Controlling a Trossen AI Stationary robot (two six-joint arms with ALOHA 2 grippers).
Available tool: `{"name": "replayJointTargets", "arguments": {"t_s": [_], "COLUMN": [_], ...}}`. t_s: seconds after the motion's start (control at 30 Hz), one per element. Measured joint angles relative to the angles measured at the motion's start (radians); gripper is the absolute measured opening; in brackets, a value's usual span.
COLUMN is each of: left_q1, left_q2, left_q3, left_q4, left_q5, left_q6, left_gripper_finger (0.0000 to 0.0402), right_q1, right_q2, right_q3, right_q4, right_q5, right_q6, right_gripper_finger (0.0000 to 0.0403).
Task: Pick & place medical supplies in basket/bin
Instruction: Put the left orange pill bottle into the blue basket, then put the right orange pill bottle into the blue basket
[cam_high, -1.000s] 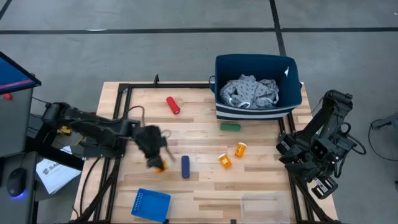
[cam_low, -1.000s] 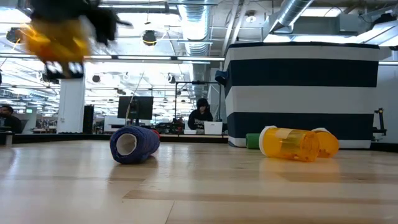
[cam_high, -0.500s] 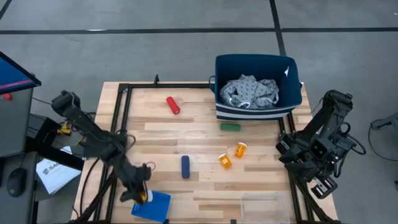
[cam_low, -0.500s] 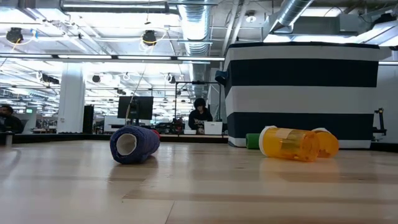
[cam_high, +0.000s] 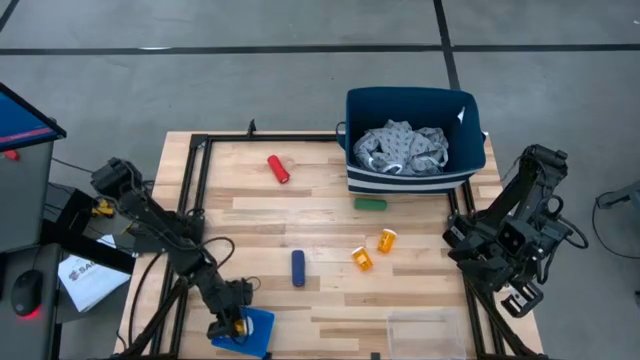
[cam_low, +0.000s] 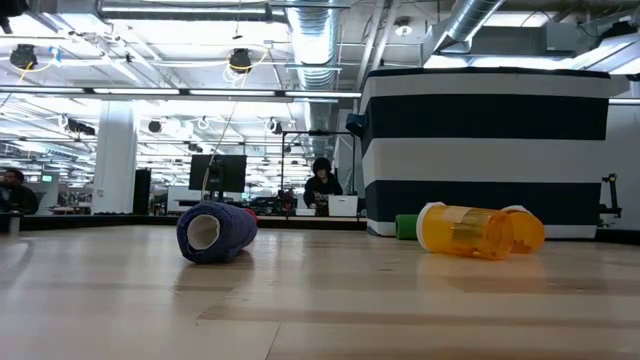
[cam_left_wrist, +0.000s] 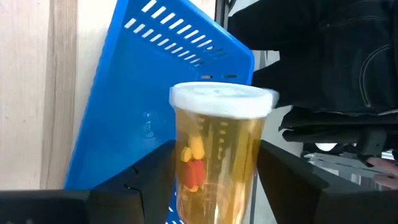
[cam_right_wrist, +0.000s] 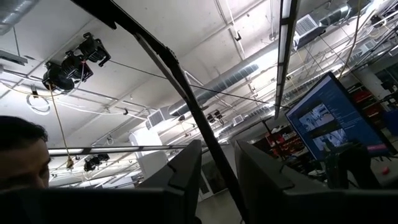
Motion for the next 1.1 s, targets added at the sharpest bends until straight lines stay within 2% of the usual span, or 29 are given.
{"name": "replayJointTargets", "arguments": {"t_s": [0.23, 0.4, 0.5, 0.63, 0.73, 0.83, 1.0, 1.1], "left_q1": [0.0, -0.007, -0.007, 0.019, 0.099, 0.214, 0.399, 0.482], "left_q2": [0.0, -0.047, -0.117, -0.222, -0.265, -0.278, -0.278, -0.278], "left_q3": [0.0, 0.0, 0.0, 0.0, 0.0, 0.0, 0.0, 0.0], "left_q4": [-0.001, 0.082, 0.079, 0.037, -0.06, -0.127, -0.109, -0.089], "left_q5": [0.016, 0.014, -0.055, -0.208, -0.262, -0.263, -0.264, -0.212], "left_q6": [-0.012, -0.01, 0.02, 0.075, 0.085, 0.087, 0.195, 0.253], "left_gripper_finger": [0.024, 0.0245, 0.0237, 0.0224, 0.0221, 0.0228, 0.0241, 0.0243], "right_q1": [0.0, 0.0, 0.0, 0.0, 0.0, 0.0, 0.0, 0.0], "right_q2": [0.0, 0.0, 0.0, 0.0, 0.0, 0.0, 0.0, 0.0], "right_q3": [0.0, 0.0, 0.0, 0.0, 0.0, 0.0, 0.0, 0.0], "right_q4": [-0.018, -0.019, -0.019, -0.019, -0.019, -0.019, -0.019, -0.018], "right_q5": [-0.002, -0.024, -0.026, -0.026, -0.026, -0.026, -0.026, -0.024], "right_q6": [0.019, 0.021, 0.021, 0.014, 0.014, 0.011, 0.011, 0.011], "right_gripper_finger": [0.0095, 0.0095, 0.0095, 0.0095, 0.0095, 0.0095, 0.0095, 0.0095]}}
